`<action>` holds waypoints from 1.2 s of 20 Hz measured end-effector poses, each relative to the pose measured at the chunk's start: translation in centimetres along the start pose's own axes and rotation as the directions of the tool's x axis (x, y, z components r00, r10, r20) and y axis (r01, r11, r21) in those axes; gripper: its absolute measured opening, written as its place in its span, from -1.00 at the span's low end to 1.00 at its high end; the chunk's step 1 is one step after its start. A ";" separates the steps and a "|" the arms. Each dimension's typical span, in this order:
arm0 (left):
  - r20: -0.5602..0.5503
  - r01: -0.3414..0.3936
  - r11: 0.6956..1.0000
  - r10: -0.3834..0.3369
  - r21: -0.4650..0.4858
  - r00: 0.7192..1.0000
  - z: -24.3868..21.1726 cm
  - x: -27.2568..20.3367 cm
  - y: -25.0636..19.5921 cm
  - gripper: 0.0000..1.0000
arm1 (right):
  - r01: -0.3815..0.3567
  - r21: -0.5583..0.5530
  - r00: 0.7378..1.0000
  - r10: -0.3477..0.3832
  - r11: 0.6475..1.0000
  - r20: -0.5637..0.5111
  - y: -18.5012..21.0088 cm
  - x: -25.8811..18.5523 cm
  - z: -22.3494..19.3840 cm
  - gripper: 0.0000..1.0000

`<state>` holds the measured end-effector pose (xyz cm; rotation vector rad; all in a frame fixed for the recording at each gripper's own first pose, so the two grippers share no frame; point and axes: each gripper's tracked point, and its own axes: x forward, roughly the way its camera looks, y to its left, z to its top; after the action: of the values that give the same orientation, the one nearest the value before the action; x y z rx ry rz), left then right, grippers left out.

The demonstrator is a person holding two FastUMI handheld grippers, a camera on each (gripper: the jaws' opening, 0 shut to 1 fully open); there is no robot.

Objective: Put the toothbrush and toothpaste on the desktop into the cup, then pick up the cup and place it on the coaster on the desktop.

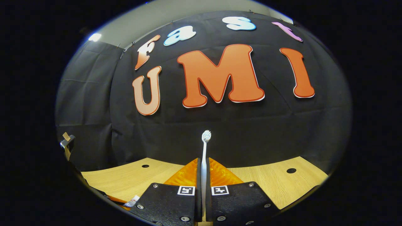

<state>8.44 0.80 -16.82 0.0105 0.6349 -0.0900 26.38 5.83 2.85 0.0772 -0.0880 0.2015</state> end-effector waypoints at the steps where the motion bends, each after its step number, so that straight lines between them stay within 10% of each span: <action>1: 0.002 0.004 1.000 -0.004 -0.003 1.000 -0.2 0.1 -0.3 -0.67 | -0.010 -0.001 1.000 0.010 1.000 0.019 0.0 0.4 0.1 -0.91; 24: 0.047 -0.008 1.000 0.008 -0.012 0.999 3.2 -4.6 0.9 -0.60 | -0.091 0.054 0.993 0.086 0.994 0.082 -2.8 6.0 -5.1 -0.91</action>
<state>6.68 1.93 -11.51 -0.0010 0.5888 -0.0786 33.20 4.73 -1.84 0.1392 -0.1653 0.2897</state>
